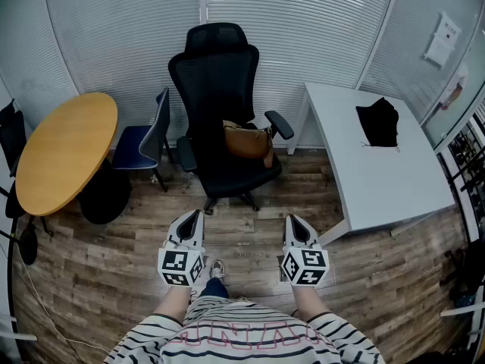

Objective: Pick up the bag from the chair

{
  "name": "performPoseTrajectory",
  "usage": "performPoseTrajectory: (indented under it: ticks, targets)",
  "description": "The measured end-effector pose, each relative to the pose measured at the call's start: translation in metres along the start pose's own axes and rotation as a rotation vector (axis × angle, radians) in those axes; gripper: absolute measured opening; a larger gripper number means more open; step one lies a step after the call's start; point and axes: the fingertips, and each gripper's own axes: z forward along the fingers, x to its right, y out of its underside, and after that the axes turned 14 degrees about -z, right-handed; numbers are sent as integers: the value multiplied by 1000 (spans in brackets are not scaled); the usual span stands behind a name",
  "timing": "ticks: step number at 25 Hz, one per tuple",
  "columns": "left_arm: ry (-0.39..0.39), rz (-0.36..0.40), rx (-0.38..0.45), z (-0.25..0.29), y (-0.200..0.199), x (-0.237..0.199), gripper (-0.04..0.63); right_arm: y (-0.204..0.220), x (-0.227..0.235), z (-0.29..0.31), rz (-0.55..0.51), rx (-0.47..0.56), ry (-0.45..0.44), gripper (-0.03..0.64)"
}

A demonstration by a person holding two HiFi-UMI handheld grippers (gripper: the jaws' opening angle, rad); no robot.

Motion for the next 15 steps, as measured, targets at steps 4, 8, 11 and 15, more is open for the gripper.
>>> performPoseTrajectory:
  ticks: [4,8,11,15]
  targets:
    - [5,2,-4,0,2,4,25,-1,1,-1,2,3,-1,28]
    - [-1,-1,8,-2,2,3,26,-3,-1,0,9,24,-21,28]
    - [-6,-2,29,-3,-5,0,26,-7,1,0,27,59,-27,29]
    - [10,-9,37,4,-10,-10,28,-7,0,9,72,87,-46,31]
